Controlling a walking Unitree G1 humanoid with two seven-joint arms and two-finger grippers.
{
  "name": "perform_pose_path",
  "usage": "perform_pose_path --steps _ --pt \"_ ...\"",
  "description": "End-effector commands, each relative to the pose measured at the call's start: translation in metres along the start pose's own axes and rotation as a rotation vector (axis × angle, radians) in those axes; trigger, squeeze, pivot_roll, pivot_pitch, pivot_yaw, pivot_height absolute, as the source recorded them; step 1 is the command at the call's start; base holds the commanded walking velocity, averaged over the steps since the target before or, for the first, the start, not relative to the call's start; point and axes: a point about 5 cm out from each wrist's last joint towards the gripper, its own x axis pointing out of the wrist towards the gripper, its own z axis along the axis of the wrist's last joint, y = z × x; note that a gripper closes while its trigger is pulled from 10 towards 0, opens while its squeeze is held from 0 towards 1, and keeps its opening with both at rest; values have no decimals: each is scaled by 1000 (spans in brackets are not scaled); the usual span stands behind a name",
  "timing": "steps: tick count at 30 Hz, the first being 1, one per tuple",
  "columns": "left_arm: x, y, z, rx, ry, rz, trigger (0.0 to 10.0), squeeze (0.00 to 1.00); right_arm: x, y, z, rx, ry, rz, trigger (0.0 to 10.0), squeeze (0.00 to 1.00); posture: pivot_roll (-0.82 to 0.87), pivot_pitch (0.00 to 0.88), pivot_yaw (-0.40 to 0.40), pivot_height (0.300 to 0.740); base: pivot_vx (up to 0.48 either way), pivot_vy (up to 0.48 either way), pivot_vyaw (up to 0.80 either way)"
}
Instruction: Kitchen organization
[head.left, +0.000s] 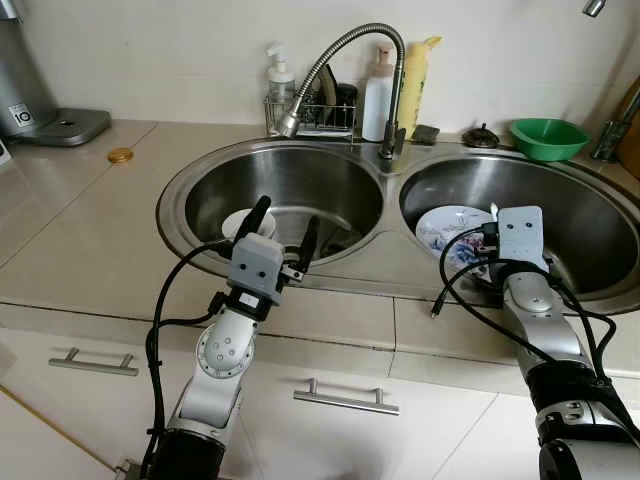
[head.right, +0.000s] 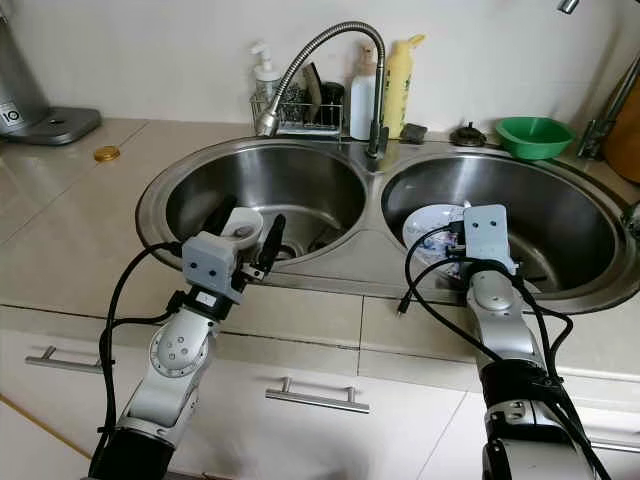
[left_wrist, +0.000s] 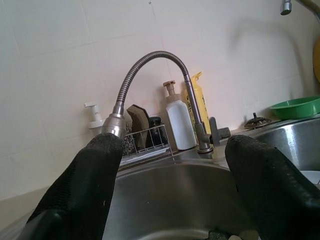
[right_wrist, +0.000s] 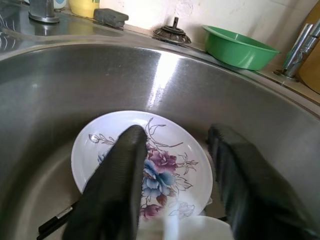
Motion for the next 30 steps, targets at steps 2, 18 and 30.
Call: perform_pose_path --steps 2,18,30 --pt "0 -1 -3 8 23 -12 10000 0 -1 1 5 33 -33 -5 10000 1000 45 0 13 740 0 0 0" --pt "0 1 -2 -9 15 -4 10000 0 -23 27 54 172 -330 105 10000 647 45 0 17 740 0 0 0" --pt "2 0 -3 -6 22 -18 10000 0 -31 71 77 459 -50 297 10000 0 43 0 24 740 0 312 0"
